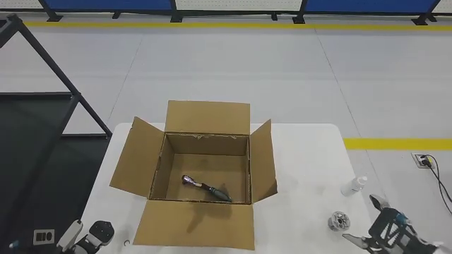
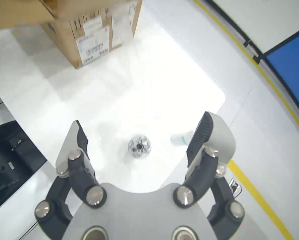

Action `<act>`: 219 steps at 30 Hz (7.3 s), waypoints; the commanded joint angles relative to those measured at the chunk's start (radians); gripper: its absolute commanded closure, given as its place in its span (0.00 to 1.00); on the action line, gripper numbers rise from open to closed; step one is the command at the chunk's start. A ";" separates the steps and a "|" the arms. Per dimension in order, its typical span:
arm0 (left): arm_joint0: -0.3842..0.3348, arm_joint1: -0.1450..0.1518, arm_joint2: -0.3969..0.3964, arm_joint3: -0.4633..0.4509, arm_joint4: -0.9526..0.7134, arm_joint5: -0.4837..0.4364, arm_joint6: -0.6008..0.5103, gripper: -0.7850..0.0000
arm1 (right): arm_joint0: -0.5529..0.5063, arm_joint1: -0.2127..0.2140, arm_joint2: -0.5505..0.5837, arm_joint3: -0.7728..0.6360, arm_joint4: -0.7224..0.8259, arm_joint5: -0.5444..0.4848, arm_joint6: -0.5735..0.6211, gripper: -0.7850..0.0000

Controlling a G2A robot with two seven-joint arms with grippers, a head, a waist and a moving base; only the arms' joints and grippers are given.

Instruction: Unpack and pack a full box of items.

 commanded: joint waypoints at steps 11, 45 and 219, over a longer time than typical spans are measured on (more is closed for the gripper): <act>0.000 0.000 0.000 0.000 0.000 0.000 0.000 0.00 | 0.058 0.016 -0.054 0.125 0.026 0.092 0.118 0.00; 0.000 0.000 0.000 0.000 0.000 0.000 0.000 0.00 | 0.322 0.064 -0.352 0.463 -0.153 0.197 0.236 1.00; 0.015 -0.021 -0.049 -0.019 -0.031 0.000 0.073 0.00 | 1.591 -0.741 -1.657 1.754 0.263 0.939 -0.054 0.00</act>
